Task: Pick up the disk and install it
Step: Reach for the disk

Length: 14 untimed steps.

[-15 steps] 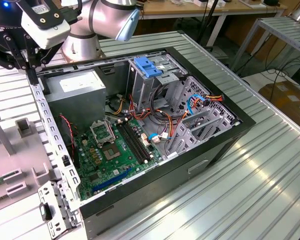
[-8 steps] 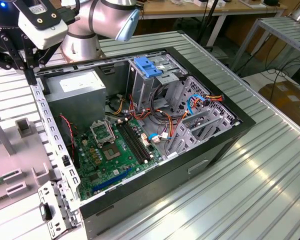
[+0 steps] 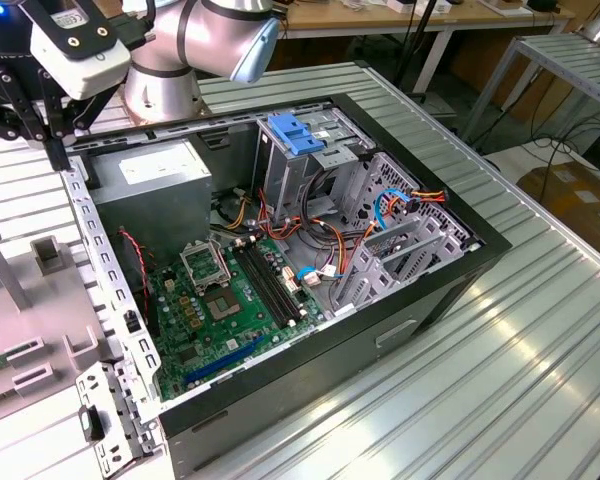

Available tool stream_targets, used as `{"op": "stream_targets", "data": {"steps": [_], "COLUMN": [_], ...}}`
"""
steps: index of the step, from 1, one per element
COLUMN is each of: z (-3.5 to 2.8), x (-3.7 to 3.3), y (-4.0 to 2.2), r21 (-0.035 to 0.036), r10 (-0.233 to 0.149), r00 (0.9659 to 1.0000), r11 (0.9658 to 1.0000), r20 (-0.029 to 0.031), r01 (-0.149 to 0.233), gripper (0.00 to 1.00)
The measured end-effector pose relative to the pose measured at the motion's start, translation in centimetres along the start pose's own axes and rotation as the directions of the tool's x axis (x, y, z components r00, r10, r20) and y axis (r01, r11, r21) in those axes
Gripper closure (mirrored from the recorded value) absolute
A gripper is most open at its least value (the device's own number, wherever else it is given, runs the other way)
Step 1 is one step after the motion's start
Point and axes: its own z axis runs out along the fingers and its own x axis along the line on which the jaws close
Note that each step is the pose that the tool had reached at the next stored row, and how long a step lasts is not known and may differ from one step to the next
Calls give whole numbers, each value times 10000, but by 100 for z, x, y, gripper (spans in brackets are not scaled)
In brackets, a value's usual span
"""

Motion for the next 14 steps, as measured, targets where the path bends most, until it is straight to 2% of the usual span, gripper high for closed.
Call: {"op": "stream_targets", "data": {"steps": [14], "z": [-1], "x": [52], "y": [-4], "r21": [-1], "r10": [0], "r00": [10000], "r11": [10000], "r20": [0], "r01": [0], "gripper": [89]}}
